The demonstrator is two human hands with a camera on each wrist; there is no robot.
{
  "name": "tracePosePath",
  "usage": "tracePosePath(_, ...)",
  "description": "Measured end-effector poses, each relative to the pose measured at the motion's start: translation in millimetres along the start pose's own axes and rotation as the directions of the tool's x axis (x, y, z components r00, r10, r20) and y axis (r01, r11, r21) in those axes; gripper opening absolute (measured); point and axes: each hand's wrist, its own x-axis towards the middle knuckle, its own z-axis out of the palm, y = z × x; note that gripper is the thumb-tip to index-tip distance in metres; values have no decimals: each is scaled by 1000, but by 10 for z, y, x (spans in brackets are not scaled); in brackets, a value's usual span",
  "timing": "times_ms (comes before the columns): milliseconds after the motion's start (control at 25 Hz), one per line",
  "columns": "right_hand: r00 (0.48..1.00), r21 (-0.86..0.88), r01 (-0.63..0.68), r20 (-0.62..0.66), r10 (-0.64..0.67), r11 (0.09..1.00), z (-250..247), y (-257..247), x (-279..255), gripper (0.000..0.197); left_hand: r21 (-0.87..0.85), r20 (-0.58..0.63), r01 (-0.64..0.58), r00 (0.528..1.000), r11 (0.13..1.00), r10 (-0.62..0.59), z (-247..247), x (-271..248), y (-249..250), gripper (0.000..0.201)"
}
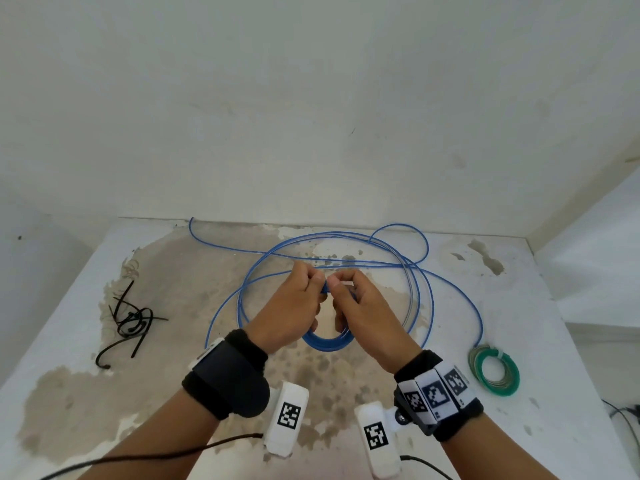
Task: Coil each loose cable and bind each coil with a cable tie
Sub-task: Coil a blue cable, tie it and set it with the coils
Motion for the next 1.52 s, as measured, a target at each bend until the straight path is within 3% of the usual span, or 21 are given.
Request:
tracePosePath(160,999,-4,20,-34,-20,1000,47,49,67,21,-36,-6,19,1000,999,-20,31,50,39,21)
tracePosePath(400,998,-180,-1,67,13,984,-54,-6,80,33,37,17,-7,1000,999,7,4,76,51,19)
tracePosePath(480,998,-132,-32,46,38,991,-60,-6,99,30,-78,50,21,999,997,-17,-45,83,42,17)
tracePosePath(600,997,32,-75,-20,75,997,-123,-7,147,29,-268,191,170,974,948,-120,-152,13,-17,22)
tracePosePath(680,997,46,-73,-36,75,996,-173,-4,172,30,-247,252,196,959,949,-132,-196,-56,-79,22)
tracePosePath(1160,997,41,-65,-25,66,997,-168,-25,160,29,-204,249,148,964,968,-94,-288,-121,-15,30)
tracePosePath(1320,998,45,-59,12,58,997,-216,-49,154,28,-248,299,184,949,951,-105,-291,-129,-7,37)
tracePosePath(1520,997,-16,-68,41,69,998,-211,-71,127,27,-165,342,202,930,965,-136,-334,-106,39,30)
